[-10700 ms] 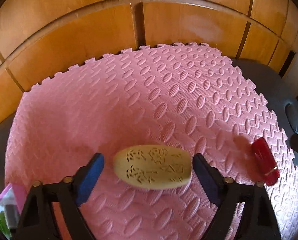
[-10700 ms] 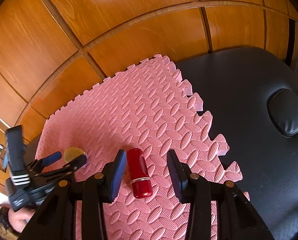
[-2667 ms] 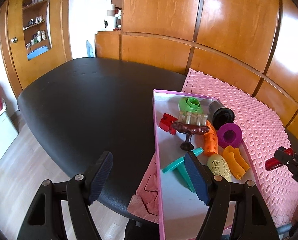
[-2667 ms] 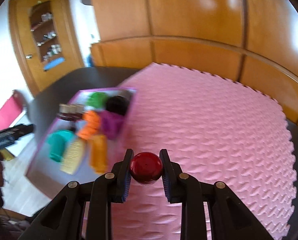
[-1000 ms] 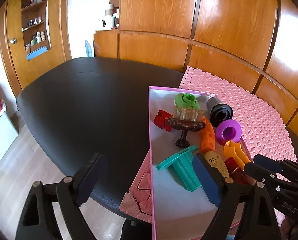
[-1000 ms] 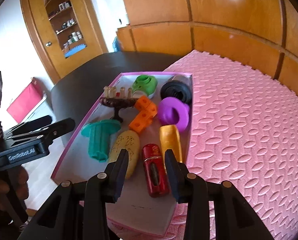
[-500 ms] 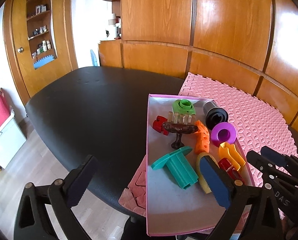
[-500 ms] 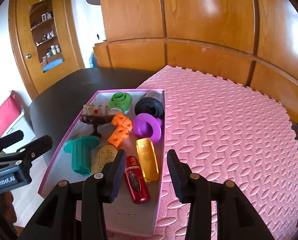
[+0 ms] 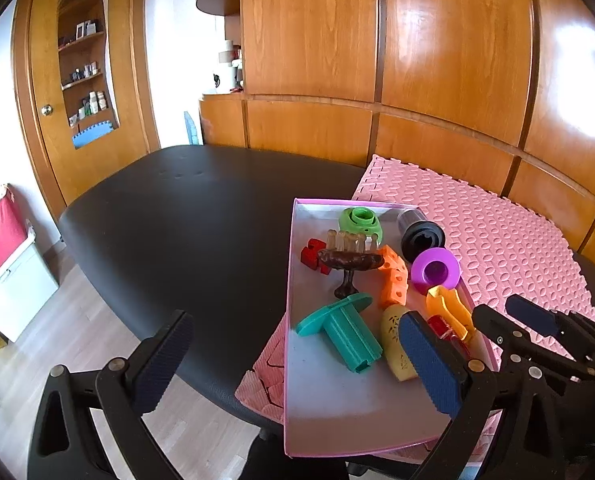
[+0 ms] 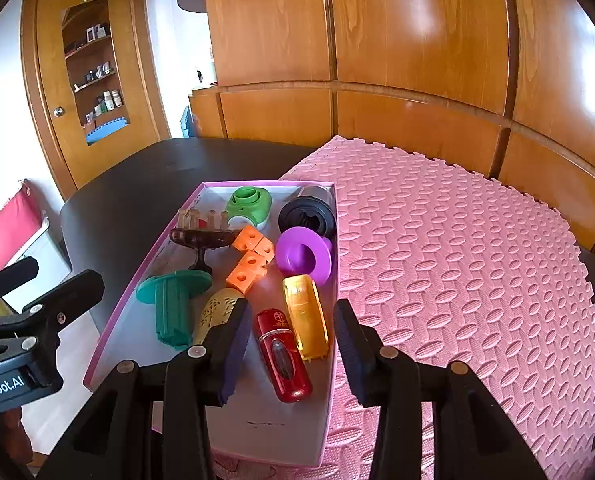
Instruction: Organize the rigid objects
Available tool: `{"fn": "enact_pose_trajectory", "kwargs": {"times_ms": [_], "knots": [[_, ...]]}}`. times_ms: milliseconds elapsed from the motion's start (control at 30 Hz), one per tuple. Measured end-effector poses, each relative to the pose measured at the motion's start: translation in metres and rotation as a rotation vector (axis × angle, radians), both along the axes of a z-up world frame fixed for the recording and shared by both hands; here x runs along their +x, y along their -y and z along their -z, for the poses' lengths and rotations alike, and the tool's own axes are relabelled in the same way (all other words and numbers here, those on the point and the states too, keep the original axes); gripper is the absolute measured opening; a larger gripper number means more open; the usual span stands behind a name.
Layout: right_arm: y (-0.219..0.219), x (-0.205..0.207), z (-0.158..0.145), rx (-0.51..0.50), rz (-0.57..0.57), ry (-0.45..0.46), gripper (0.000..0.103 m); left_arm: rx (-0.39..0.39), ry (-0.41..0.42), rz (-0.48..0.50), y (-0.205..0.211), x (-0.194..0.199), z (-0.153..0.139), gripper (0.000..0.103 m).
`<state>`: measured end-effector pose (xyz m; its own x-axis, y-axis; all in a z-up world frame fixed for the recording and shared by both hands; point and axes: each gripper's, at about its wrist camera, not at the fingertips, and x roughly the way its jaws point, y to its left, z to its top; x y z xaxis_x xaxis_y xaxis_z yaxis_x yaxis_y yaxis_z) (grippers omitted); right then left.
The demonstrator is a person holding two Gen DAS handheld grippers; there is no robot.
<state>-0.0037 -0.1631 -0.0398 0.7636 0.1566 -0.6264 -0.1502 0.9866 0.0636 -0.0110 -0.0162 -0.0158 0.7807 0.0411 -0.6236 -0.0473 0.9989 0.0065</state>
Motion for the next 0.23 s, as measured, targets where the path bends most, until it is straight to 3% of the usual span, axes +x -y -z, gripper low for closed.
{"fn": "enact_pose_trajectory", "kwargs": {"times_ms": [233], "knots": [[0.0015, 0.0006, 0.0002, 0.002, 0.003, 0.000, 0.042, -0.005, -0.005, 0.002, -0.0011, 0.0000, 0.0013, 0.102]]}}
